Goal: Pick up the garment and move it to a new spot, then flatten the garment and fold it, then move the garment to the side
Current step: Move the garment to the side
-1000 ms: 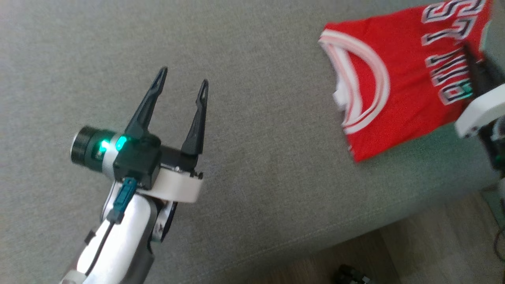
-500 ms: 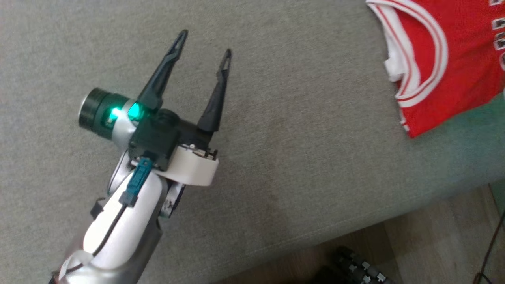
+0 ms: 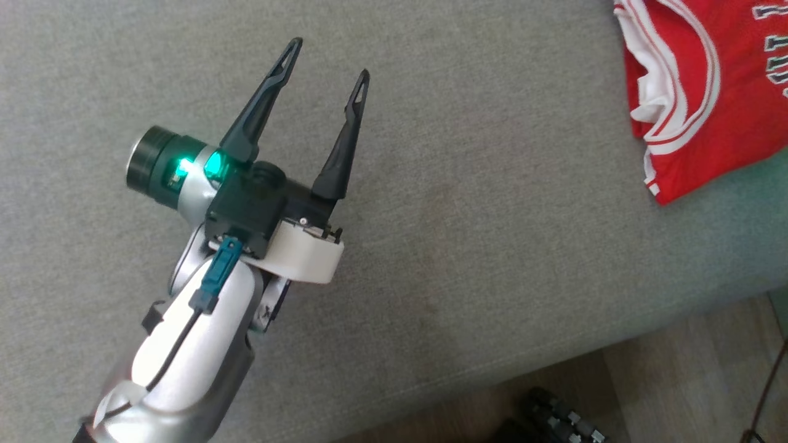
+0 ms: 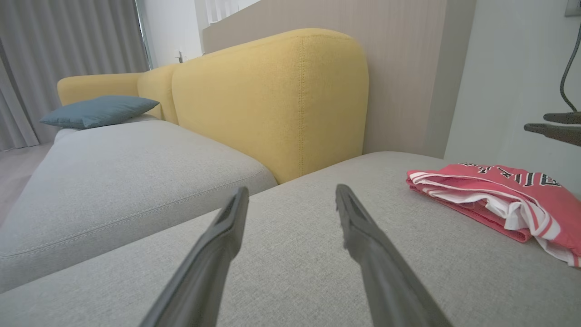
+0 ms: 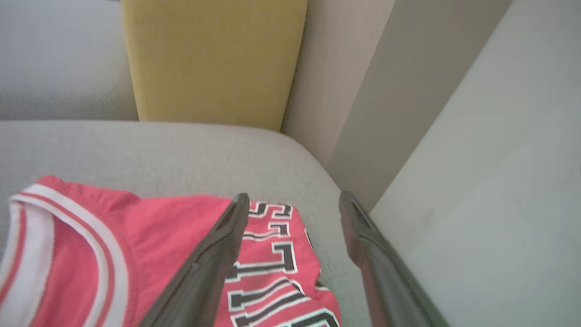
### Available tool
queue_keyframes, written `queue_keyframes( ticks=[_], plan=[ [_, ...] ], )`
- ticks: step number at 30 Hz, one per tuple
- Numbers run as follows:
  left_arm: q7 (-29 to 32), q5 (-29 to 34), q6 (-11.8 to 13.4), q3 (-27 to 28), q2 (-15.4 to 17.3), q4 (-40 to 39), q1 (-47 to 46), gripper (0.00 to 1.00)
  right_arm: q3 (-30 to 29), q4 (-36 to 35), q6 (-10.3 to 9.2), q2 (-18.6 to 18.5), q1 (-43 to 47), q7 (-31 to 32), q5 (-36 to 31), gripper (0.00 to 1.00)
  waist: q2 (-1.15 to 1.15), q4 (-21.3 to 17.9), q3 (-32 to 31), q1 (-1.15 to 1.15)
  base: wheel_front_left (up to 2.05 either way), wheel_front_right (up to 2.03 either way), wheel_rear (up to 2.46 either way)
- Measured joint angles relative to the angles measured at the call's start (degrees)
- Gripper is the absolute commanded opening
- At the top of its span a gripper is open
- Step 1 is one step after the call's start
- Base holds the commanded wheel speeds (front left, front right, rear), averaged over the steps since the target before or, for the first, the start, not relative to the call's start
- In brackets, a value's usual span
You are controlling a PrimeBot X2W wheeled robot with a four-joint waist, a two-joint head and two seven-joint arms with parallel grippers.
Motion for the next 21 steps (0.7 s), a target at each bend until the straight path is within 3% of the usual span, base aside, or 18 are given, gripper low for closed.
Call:
queue_keyframes(
  ticks=[7, 14, 21],
  plan=[
    [0.0, -1.99, 2.0, 0.76, -0.1, 0.58, 3.53, 1.0, 3.53, -8.93, 0.0, 4.71, 4.37, -5.87, -1.07, 1.0, 0.0, 0.49, -4.55, 0.0, 0.0, 0.0, 0.0],
    [0.0, -3.96, 4.13, 2.81, -0.42, 1.32, 10.59, 1.0, 6.91, -21.73, -0.01, 12.45, 19.38, -6.34, -1.25, 1.0, 0.0, 3.23, -10.05, 0.0, 0.0, 0.0, 0.0],
    [0.0, -5.73, 6.66, 6.86, -0.82, 1.89, 15.99, 1.0, 10.26, -29.8, 0.0, 17.15, 28.14, -4.42, -1.51, 1.0, 0.0, 8.25, -14.47, -0.01, 0.0, 0.0, 0.0]
  ],
)
